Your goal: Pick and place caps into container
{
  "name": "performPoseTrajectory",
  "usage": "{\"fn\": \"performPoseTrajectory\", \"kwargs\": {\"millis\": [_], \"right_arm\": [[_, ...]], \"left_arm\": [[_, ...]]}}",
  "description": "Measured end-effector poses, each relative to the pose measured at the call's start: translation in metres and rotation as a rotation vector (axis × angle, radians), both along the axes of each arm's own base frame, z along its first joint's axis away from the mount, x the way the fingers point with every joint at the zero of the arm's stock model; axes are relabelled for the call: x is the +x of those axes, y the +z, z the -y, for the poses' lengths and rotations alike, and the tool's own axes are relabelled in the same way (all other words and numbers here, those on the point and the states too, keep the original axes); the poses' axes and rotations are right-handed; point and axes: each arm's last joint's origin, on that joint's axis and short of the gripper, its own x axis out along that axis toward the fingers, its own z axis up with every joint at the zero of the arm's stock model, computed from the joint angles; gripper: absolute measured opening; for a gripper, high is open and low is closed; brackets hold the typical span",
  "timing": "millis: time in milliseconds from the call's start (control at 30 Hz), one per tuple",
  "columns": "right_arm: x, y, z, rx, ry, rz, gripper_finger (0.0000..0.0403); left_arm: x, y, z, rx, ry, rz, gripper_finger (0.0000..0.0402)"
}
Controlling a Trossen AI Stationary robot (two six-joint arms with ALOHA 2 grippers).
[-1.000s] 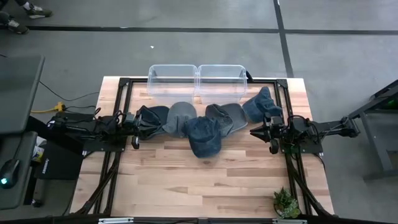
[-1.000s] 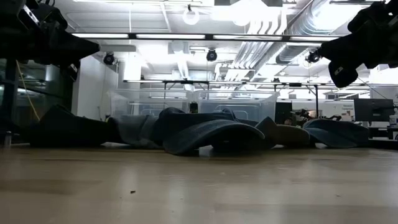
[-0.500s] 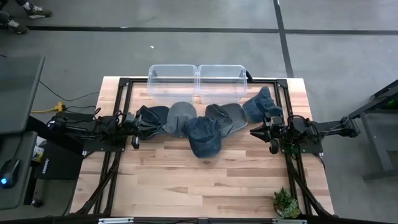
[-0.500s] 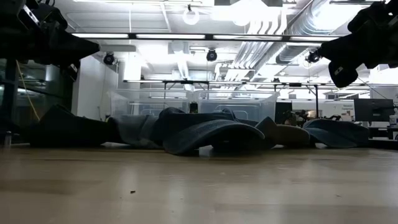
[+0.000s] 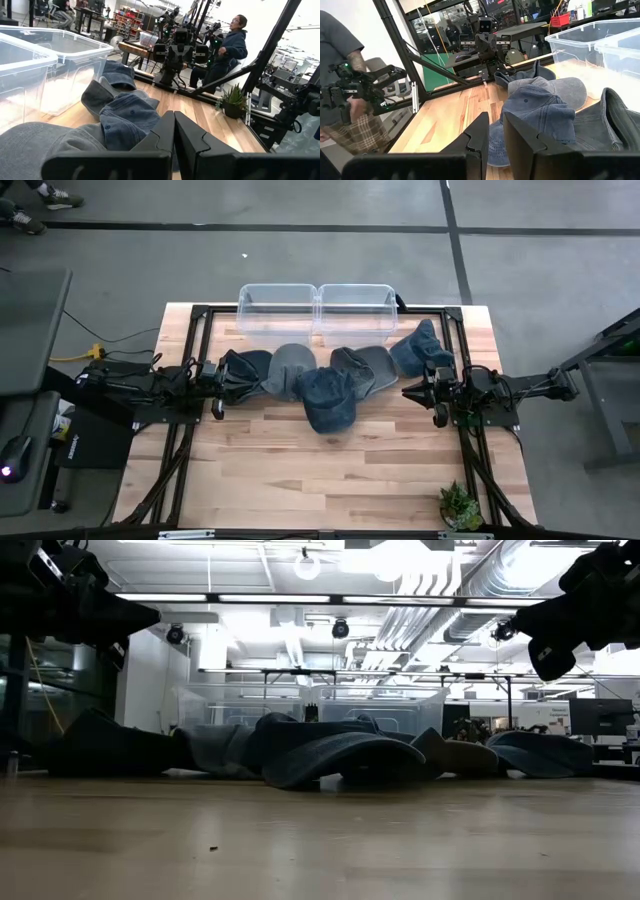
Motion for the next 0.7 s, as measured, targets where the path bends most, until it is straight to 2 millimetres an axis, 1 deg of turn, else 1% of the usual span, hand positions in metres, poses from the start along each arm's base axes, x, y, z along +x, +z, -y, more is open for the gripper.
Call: {"fn": "performPoseTrajectory", "kwargs": {"millis": [700], "right_arm": [[0.0, 0.0001, 0.0, 0.0, 0.0, 0.0, 0.0055]], "left_arm": [[0.0, 0.0, 0.0, 0.0, 0.0, 0.0, 0.0001]]}}
